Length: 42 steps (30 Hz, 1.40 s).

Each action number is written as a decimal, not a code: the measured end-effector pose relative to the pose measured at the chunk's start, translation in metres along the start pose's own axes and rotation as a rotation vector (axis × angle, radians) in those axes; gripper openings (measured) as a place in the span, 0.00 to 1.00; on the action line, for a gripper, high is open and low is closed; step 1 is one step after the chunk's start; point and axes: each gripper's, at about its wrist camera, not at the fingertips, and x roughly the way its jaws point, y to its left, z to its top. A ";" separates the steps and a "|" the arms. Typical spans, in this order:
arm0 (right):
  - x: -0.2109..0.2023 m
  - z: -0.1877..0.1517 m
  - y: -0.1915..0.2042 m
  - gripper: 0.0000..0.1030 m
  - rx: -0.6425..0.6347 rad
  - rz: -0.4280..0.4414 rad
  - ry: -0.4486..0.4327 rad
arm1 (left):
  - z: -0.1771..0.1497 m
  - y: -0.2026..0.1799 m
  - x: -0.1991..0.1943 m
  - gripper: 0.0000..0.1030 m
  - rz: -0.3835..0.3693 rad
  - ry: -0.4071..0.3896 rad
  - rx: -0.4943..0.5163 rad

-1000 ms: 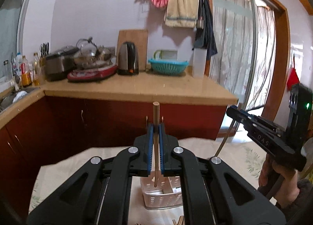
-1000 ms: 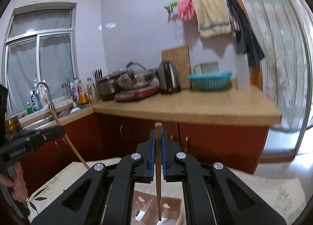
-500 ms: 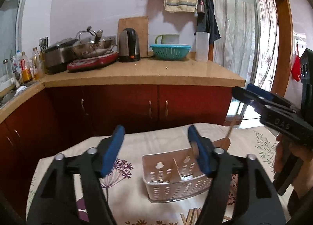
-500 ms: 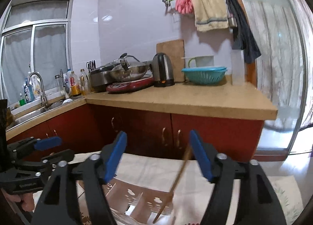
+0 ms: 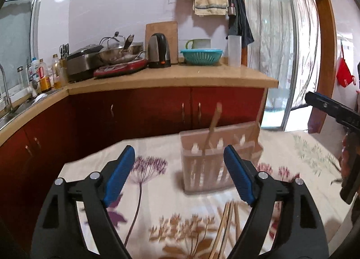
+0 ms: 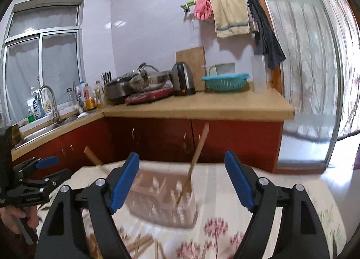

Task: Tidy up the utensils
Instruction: 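Open the left gripper over the holder while the right gripper opens too, then move both tools back to the chopsticks and close the right gripper on one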

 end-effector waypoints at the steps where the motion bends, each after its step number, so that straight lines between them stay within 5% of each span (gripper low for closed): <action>1: -0.006 -0.012 -0.001 0.74 0.008 0.004 0.019 | -0.007 0.001 -0.003 0.77 -0.002 0.006 -0.005; 7: -0.033 -0.086 -0.008 0.72 0.025 -0.003 0.115 | -0.073 0.000 -0.016 0.77 -0.026 0.087 -0.029; 12: -0.050 -0.143 -0.014 0.49 0.049 -0.019 0.209 | -0.123 -0.005 -0.021 0.69 -0.026 0.160 -0.003; 19: -0.064 -0.196 -0.019 0.36 0.056 -0.030 0.298 | -0.176 -0.006 -0.025 0.59 -0.025 0.253 -0.021; 30: -0.073 -0.216 -0.021 0.11 0.053 -0.033 0.286 | -0.195 -0.007 -0.024 0.58 -0.011 0.287 -0.051; 42: -0.083 -0.216 -0.017 0.08 0.029 -0.076 0.222 | -0.199 -0.010 -0.023 0.58 -0.018 0.285 -0.053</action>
